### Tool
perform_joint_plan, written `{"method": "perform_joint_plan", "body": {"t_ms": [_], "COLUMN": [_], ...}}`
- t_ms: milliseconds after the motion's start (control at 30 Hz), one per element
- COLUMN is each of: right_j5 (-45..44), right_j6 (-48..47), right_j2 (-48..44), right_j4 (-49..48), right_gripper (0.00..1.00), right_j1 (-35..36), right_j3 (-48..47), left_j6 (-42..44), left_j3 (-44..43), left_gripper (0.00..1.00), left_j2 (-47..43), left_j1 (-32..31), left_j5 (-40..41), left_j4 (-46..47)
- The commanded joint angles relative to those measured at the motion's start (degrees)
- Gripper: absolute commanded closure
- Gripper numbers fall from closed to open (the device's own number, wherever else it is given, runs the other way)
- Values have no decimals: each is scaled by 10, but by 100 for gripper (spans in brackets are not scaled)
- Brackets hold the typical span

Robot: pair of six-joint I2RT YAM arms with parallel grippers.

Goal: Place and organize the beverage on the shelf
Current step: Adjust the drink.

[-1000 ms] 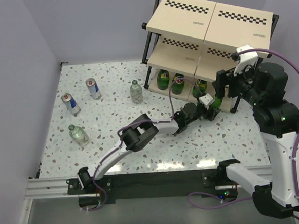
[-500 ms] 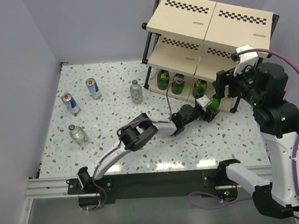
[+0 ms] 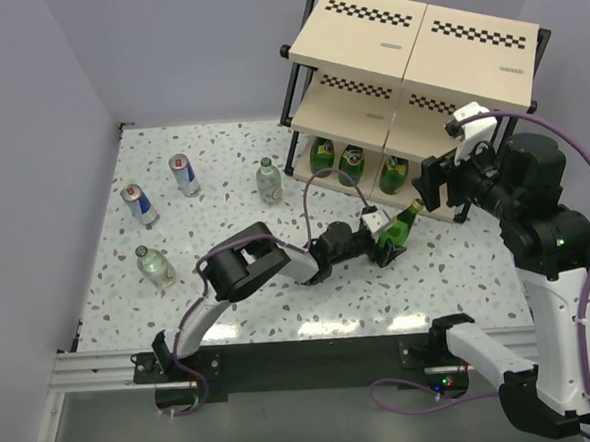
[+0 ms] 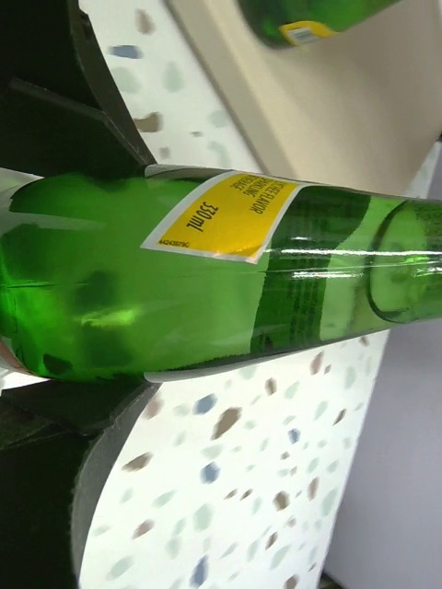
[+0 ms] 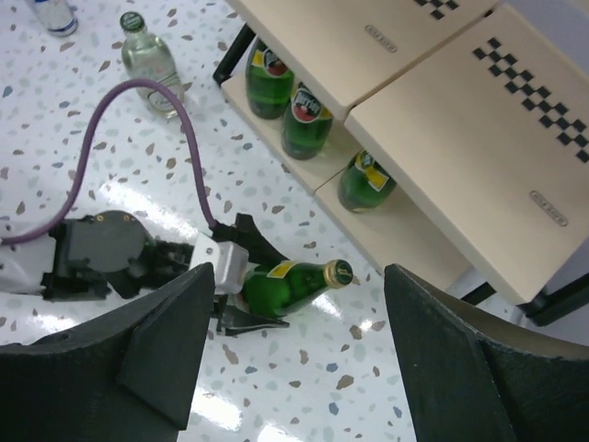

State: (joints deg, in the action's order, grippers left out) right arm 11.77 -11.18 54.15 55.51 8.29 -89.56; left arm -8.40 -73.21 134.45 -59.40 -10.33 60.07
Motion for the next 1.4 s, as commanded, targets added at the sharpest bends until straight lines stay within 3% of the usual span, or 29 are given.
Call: {"method": "perform_joint_plan", "body": {"t_ms": [0, 267, 433, 633, 900, 1000, 1200, 1233, 1333, 1367], "right_j5": [60, 199, 298, 322, 335, 345, 357, 359, 355, 351], "right_j6": [-30, -24, 3, 27, 41, 41, 42, 41, 27, 16], "right_j2": [-6, 37, 88, 123, 100, 104, 126, 126, 126, 126], "right_j4": [31, 61, 46, 5, -33, -40, -46, -45, -37, -36], "right_gripper": [22, 23, 23, 25, 31, 43, 53, 64, 82, 93], "right_j1": [-1, -2, -1, -1, 1, 1, 2, 2, 2, 3], "right_j3": [20, 64, 91, 130, 185, 185, 182, 180, 171, 169], "left_j6": [17, 30, 30, 24, 17, 14, 8, 7, 1, -1], "left_j3": [78, 277, 344, 352, 321, 301, 276, 271, 260, 258], "left_gripper": [100, 100, 100, 100, 100, 100, 100, 100, 100, 100], "left_j2": [-120, -267, -334, -374, -370, -358, -341, -336, -325, -322], "left_j1": [-5, -24, -37, -46, -47, -47, -47, -47, -47, -47], "left_j5": [-26, 9, 50, 100, 133, 130, 129, 130, 129, 126], "left_j4": [176, 267, 306, 308, 305, 298, 298, 297, 291, 288]}}
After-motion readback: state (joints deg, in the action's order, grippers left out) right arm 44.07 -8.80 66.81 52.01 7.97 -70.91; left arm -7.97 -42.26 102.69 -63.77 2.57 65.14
